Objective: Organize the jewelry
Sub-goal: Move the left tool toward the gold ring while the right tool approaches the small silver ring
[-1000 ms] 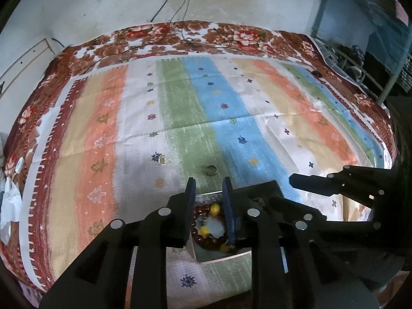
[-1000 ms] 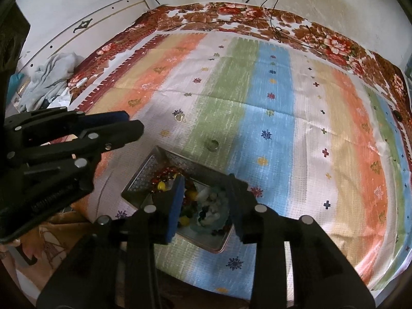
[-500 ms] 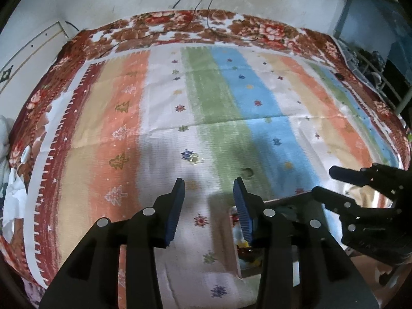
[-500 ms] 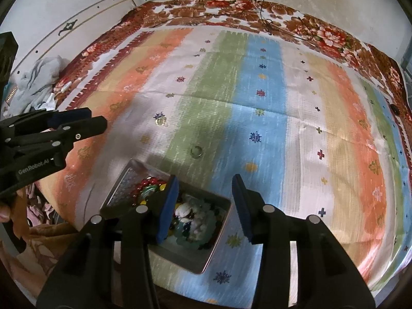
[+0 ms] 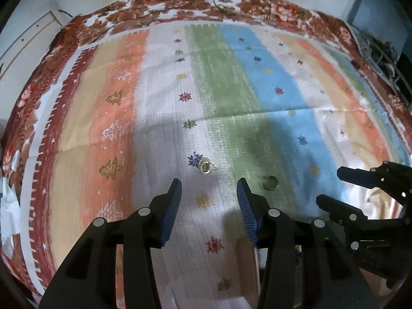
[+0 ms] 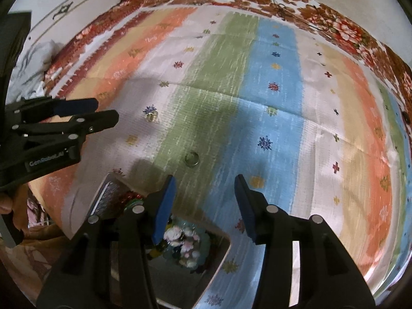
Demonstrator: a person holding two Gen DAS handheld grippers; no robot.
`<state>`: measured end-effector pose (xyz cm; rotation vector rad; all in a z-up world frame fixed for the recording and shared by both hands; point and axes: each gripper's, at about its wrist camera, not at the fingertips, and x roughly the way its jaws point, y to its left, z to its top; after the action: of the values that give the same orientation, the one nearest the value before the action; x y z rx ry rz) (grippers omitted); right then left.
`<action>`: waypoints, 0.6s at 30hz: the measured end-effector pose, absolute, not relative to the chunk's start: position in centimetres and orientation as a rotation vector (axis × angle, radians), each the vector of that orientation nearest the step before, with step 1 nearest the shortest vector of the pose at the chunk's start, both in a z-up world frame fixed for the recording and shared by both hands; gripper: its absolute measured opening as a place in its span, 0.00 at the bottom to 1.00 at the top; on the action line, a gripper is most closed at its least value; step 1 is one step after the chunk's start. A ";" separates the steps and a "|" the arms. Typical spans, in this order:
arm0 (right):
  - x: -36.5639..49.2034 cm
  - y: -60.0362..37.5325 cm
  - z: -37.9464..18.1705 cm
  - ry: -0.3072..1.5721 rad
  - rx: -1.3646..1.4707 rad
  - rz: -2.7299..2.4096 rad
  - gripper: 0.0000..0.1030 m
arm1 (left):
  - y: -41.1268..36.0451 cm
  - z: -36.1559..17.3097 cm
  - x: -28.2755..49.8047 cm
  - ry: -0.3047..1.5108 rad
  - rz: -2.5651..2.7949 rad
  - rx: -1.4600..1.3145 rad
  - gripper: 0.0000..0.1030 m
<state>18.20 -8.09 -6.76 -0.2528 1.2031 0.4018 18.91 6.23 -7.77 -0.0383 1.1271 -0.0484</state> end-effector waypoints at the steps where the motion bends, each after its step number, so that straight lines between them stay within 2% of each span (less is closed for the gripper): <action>1: 18.5 -8.0 -7.2 1.212 -0.263 0.399 0.47 | 6.3 -8.2 19.3 1.137 -0.046 -0.032 0.43; 18: 22.3 -5.9 -11.6 1.336 -0.262 0.444 0.47 | 7.5 -12.1 22.4 1.216 -0.056 -0.038 0.43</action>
<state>22.34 -5.94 -11.58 -0.2620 1.3359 0.4438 22.39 7.51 -12.08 -0.0377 1.2161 -0.0555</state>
